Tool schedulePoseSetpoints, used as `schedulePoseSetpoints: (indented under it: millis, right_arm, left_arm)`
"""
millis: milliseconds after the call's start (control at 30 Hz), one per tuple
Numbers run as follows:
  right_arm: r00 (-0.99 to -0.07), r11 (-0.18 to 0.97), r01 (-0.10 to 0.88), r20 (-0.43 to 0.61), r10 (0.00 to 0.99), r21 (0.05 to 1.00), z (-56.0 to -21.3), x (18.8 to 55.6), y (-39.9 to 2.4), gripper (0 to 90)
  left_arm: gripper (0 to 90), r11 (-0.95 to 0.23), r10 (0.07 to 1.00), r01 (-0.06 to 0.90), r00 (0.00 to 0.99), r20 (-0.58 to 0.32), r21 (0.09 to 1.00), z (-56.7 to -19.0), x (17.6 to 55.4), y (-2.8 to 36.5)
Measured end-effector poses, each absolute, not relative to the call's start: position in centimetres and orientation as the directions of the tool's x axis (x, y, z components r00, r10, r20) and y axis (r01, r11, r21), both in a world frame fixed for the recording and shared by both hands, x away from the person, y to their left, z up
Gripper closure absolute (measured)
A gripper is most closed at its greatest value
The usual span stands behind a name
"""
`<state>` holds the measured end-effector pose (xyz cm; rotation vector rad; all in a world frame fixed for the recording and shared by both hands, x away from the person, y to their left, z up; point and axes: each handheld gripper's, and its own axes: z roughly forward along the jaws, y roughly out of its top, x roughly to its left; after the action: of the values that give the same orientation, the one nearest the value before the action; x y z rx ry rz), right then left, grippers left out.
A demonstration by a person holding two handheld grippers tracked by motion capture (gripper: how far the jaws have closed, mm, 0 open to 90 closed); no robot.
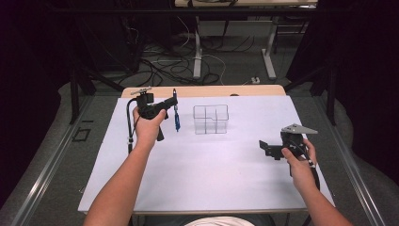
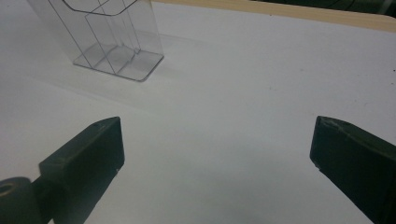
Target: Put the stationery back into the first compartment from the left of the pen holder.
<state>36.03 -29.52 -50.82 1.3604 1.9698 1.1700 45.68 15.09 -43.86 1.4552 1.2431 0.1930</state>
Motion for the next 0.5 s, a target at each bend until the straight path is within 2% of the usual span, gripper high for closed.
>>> schedulePoseSetpoints:
  millis: [500]
  right_arm:
    - [-0.393,0.138,0.508,0.086,0.916,0.85,-50.8,35.9,-29.6,2.7]
  left_arm:
    - [80.1,0.206,0.767,0.507,0.447,-0.46,0.837,-41.8,46.7,12.2]
